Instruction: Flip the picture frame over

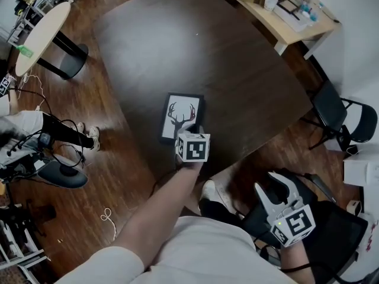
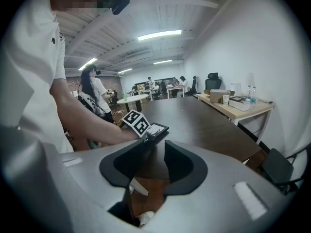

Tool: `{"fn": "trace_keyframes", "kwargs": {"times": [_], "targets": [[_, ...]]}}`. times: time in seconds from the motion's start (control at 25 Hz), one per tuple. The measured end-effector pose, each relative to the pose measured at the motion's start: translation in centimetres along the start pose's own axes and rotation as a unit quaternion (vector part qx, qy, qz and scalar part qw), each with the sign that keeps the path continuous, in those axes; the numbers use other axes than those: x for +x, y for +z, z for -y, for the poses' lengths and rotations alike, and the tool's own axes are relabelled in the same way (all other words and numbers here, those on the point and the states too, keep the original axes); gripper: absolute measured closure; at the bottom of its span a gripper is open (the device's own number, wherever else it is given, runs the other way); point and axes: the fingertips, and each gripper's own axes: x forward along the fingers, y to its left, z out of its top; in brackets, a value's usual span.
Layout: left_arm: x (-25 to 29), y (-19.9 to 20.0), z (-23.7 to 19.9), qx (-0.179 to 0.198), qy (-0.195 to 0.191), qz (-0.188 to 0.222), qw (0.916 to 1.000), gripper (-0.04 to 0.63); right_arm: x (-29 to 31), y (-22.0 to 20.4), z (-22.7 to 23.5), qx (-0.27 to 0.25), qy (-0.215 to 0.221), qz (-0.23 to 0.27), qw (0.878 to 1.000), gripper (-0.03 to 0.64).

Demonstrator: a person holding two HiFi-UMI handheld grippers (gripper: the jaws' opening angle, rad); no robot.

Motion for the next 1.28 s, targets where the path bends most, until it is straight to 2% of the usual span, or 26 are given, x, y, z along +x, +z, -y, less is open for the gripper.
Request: {"fn": "trace_keyframes", "kwargs": {"times": [0.12, 0.28, 0.44, 0.52, 0.6, 0.8, 1.0, 1.28], "targets": [[-1.8, 1.3, 0.0, -0.014, -0.018, 0.01, 0.9997, 0.534, 0.5, 0.6, -0.5, -0.006, 0.004, 0.005, 1.0, 0.479], [-3.6, 2.7, 1.0, -0.054, -0.075, 0.027, 0.9954, 0.534, 1.4, 1.7, -1.5, -0.014, 0.008, 0.011, 1.0, 0.479], [-5.3, 4.0, 1.4, -0.096, -0.133, 0.034, 0.9859, 0.532, 2.3, 2.8, -2.7, -0.02, 0.006, 0.015, 1.0, 0.479], [-6.0, 4.7, 1.6, -0.119, -0.169, 0.038, 0.9777, 0.532, 2.9, 3.2, -3.3, -0.021, 0.005, 0.014, 1.0, 0.479], [-6.6, 5.2, 1.9, -0.152, -0.21, 0.042, 0.9648, 0.532, 3.4, 3.6, -4.0, -0.024, 0.003, 0.011, 1.0, 0.479], [-7.8, 6.0, 1.2, -0.229, -0.294, 0.052, 0.9263, 0.532, 4.5, 4.6, -5.7, -0.029, -0.006, 0.005, 1.0, 0.479], [-8.7, 6.7, 0.0, -0.284, -0.377, 0.052, 0.8799, 0.532, 5.6, 5.6, -7.4, -0.032, -0.014, -0.006, 0.999, 0.479], [-10.0, 7.1, -3.1, -0.346, -0.46, 0.052, 0.816, 0.532, 6.9, 6.3, -9.7, -0.035, -0.03, -0.021, 0.999, 0.479]]}}
